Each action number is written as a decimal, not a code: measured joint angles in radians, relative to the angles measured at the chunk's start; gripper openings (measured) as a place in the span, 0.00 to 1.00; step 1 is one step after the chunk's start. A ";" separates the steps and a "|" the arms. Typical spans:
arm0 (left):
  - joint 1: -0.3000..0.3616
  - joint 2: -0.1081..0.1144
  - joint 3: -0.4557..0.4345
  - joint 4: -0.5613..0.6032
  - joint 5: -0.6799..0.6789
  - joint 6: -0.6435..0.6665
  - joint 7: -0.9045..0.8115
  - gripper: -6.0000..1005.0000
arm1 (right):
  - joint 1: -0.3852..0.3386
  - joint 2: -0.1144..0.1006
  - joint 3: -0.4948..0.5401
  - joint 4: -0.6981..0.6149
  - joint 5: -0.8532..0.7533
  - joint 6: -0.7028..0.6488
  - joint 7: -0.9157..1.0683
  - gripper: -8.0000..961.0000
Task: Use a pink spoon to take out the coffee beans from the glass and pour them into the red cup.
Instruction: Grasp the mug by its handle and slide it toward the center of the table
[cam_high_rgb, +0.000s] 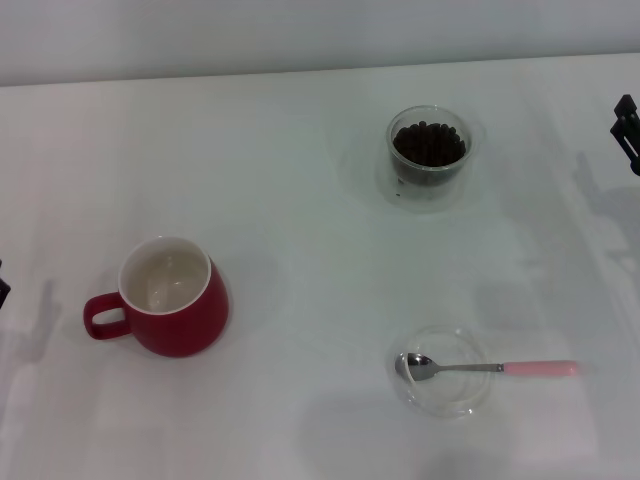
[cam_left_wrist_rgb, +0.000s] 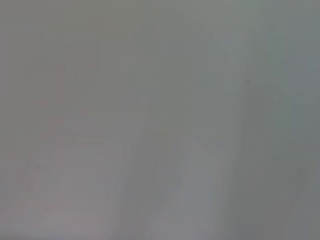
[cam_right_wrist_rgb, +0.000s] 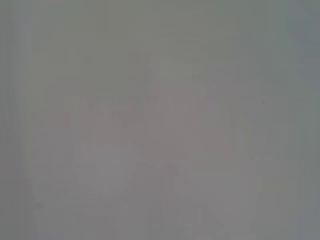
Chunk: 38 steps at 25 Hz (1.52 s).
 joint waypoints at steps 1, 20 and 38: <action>0.000 0.000 0.000 0.000 0.000 0.000 -0.001 0.89 | 0.000 0.000 0.000 0.000 0.000 0.000 0.000 0.90; 0.096 0.005 0.001 -0.013 0.071 0.056 0.003 0.89 | 0.005 0.000 0.000 0.000 0.003 0.008 0.001 0.89; 0.076 0.007 0.001 -0.127 0.363 0.046 0.015 0.89 | 0.058 0.001 0.002 -0.001 0.003 0.038 0.001 0.89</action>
